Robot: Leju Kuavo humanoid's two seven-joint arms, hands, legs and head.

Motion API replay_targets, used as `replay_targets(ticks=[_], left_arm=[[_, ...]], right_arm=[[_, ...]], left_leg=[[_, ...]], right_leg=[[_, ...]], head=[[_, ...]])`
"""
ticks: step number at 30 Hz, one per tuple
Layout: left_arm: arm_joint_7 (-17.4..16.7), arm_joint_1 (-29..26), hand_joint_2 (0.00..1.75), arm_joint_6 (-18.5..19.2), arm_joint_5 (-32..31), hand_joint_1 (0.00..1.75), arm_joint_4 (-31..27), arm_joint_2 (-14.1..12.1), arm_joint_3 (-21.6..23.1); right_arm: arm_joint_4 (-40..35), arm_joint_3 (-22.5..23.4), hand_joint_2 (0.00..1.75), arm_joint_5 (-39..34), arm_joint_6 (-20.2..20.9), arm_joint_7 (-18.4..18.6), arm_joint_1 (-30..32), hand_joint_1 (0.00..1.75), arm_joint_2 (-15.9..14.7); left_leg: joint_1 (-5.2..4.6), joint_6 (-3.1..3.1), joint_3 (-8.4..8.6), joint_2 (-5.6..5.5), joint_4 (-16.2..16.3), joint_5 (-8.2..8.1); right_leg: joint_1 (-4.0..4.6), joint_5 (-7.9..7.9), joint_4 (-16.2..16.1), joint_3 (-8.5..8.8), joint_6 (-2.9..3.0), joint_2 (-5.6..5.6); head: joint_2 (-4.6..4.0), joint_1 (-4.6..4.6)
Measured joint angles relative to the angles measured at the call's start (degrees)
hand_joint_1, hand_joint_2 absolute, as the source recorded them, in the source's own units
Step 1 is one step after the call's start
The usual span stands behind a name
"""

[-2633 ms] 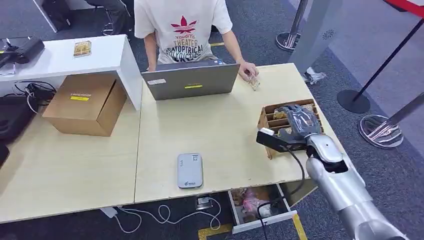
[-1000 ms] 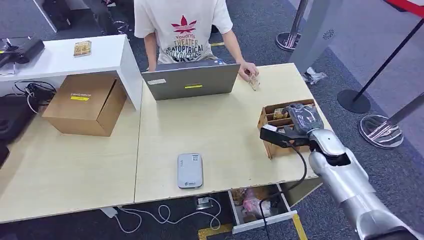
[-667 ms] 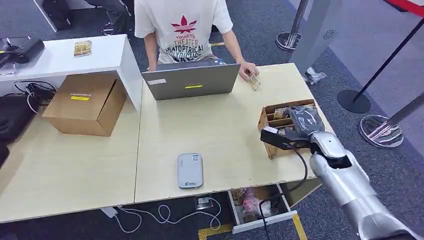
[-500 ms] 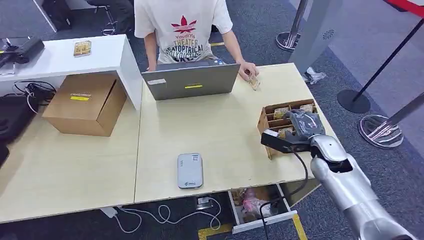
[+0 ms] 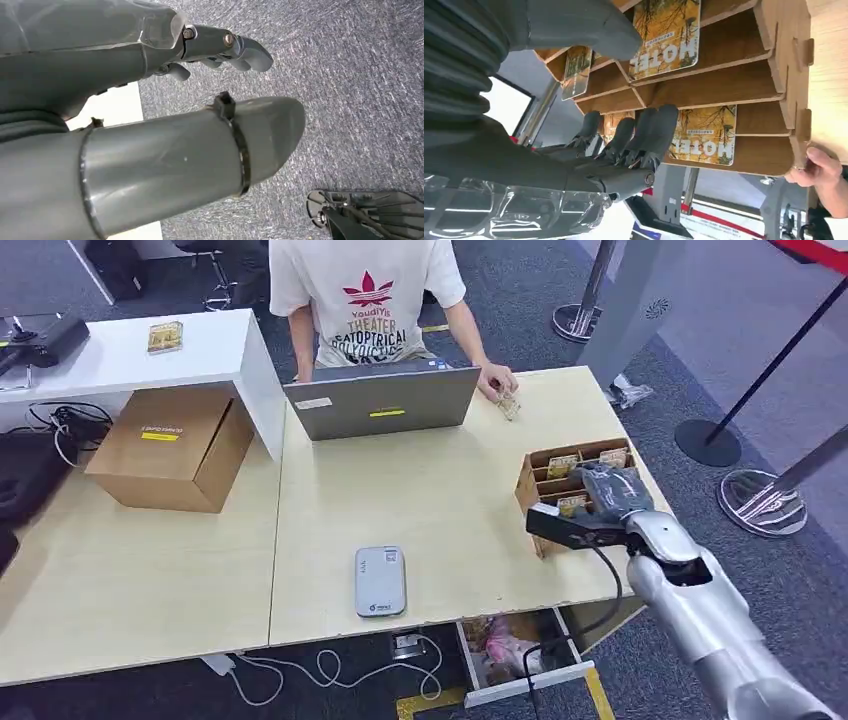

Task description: Pass the card to the sensor for recognition and then transmit it.

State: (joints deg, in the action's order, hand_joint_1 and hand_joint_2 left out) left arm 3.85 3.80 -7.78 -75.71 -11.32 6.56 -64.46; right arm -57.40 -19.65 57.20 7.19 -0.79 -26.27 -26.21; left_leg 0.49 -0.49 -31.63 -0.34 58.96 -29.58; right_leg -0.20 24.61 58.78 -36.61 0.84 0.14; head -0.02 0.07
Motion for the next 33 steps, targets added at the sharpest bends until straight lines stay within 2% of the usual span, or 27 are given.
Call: replay_targets(ticks=[6,7,9,10,12,17,20,22,24,26,28,29,33], left_arm=[[0.0,0.02,0.0,0.0,-0.2,0.0,0.0,0.0,0.0],[0.0,0.03,0.0,0.0,-0.2,0.0,0.0,0.0,0.0],[0.0,0.02,0.0,0.0,-0.2,0.0,0.0,0.0,0.0],[0.0,0.02,0.0,0.0,-0.2,0.0,0.0,0.0,0.0],[0.0,0.02,0.0,0.0,-0.22,0.0,0.0,0.0,0.0],[-0.02,0.02,0.0,-0.04,-0.02,0.0,0.0,0.0,0.0],[-0.02,0.02,0.0,-0.07,0.07,0.0,0.0,0.0,0.0],[-0.02,0.02,0.0,-0.07,0.07,0.0,0.0,0.0,0.0],[-0.02,0.02,0.0,-0.07,0.02,0.0,0.0,0.0,0.0],[-0.02,0.01,0.0,-0.07,-0.04,0.0,0.0,0.0,0.0],[-0.02,0.01,0.0,-0.07,-0.09,0.0,0.0,0.0,0.0],[-0.02,0.01,0.0,-0.07,-0.13,0.0,0.0,-0.02,0.0],[-0.02,0.01,0.0,-0.07,-0.22,0.0,0.0,-0.02,0.0]], right_arm=[[-0.02,0.0,1.75,-0.33,0.0,0.0,0.48,1.08,-0.31],[-0.02,0.0,1.75,-0.33,0.0,0.0,0.48,1.13,-0.31],[-0.02,0.0,1.75,-0.33,0.0,0.0,0.48,1.1,-0.39],[-0.02,0.0,1.75,-0.33,0.0,0.0,0.48,1.15,-0.42],[0.0,0.0,1.75,-0.35,0.0,0.0,0.49,1.12,-0.42],[0.39,-0.04,1.75,-0.39,0.0,-0.18,0.42,0.89,-0.42],[1.0,-0.35,1.75,-0.42,0.02,-0.46,0.39,0.89,-0.42],[1.38,-0.59,1.75,-0.42,0.02,-0.5,0.39,0.96,-0.42],[1.55,-0.63,1.75,-0.61,-0.02,-0.52,0.36,0.94,-0.42],[1.62,-0.65,1.75,-1.05,-0.02,-0.5,0.48,0.84,-0.42],[1.62,-0.68,1.75,-1.18,-0.02,-0.5,0.64,0.84,-0.42],[1.62,-0.68,1.75,-1.22,0.02,-0.48,0.69,0.87,-0.42],[1.62,-0.68,1.75,-1.53,0.11,-0.26,1.02,1.27,-0.52]], left_leg=[[0.0,0.0,0.0,0.0,0.0,0.0],[0.0,0.0,0.0,0.01,0.0,0.0],[0.0,0.0,0.0,0.0,0.0,0.0],[0.0,0.0,0.0,0.0,0.0,0.0],[0.0,0.0,0.0,0.0,0.0,0.0],[0.0,0.0,-0.01,0.0,0.0,0.0],[0.0,0.0,-0.02,0.0,0.0,0.0],[0.0,0.0,-0.02,0.0,0.0,0.0],[0.0,0.0,-0.01,0.0,0.0,0.0],[0.0,0.0,-0.01,0.0,0.0,0.0],[0.0,0.0,-0.01,0.0,0.0,0.0],[0.0,0.0,-0.01,0.0,0.0,0.0],[0.0,0.0,0.0,0.0,0.0,0.0]], right_leg=[[0.0,0.0,0.0,0.0,0.0,0.0],[0.0,0.0,0.0,0.0,0.0,0.0],[0.0,0.0,0.0,0.0,0.0,0.0],[0.0,0.0,0.0,0.0,0.0,0.0],[0.0,0.0,0.0,0.0,0.0,0.0],[0.0,0.0,0.0,0.01,0.0,-0.01],[0.0,0.0,0.0,0.0,0.0,-0.01],[0.0,0.0,0.0,0.0,0.0,-0.01],[0.0,0.0,0.0,0.0,0.0,-0.01],[0.0,0.0,0.0,0.0,0.0,-0.01],[0.0,0.0,0.0,0.0,0.0,-0.01],[0.0,0.0,0.0,0.0,0.0,-0.01],[0.0,0.0,0.0,0.0,0.0,-0.01]], head=[[0.0,0.0],[0.0,0.02],[0.0,0.02],[0.0,0.0],[0.0,0.0],[0.0,0.0],[0.0,0.0],[0.0,0.02],[0.0,0.0],[0.0,0.02],[0.0,0.02],[0.0,0.0],[0.0,0.0]])
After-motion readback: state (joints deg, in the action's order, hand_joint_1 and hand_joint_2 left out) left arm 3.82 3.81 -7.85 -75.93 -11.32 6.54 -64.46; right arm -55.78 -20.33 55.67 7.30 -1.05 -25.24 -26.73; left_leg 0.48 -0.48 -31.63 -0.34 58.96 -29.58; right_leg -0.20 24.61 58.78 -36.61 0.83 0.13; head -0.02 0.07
